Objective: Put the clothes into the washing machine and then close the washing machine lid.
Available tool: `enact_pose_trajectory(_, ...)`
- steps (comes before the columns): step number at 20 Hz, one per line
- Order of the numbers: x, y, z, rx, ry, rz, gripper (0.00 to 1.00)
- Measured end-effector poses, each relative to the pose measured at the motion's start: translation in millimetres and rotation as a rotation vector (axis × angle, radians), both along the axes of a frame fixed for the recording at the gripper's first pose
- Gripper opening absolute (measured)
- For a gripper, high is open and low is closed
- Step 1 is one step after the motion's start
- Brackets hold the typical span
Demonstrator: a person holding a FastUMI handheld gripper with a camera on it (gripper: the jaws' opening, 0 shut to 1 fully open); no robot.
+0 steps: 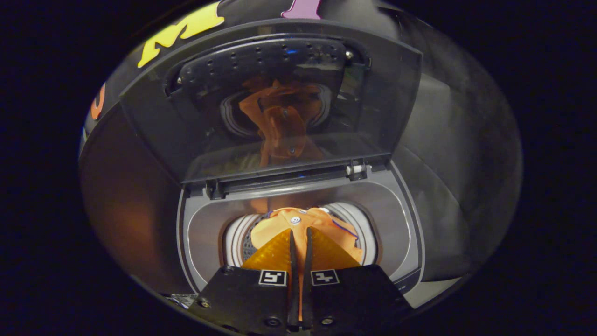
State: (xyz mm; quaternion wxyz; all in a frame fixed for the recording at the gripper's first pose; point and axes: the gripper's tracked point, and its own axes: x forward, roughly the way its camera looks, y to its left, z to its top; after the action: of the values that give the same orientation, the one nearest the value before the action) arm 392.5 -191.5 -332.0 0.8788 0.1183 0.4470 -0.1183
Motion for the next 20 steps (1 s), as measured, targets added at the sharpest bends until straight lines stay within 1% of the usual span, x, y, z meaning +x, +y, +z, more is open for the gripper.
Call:
enact_pose_trajectory(1, -5, 2, -8, 0.022, 0.031, 0.01, 0.06)
enact_pose_trajectory(2, -6, 3, -3, 0.044, 0.052, 0.028, 0.33)
enact_pose_trajectory(4, -6, -2, -8, 0.031, 0.037, 0.022, 0.87)
enact_pose_trajectory(5, -7, -7, -5, 0.009, 0.02, 0.012, 0.87)
enact_pose_trajectory(6, -7, -10, 1, -0.005, 0.004, 0.009, 0.85)
enact_pose_trajectory(12, -9, -21, 35, -0.037, -0.074, 0.031, 0.84)
enact_pose_trajectory(15, -14, -31, 64, -0.048, -0.142, 0.018, 0.84)
enact_pose_trajectory(20, -20, -50, 127, -0.067, -0.292, 0.003, 0.84)
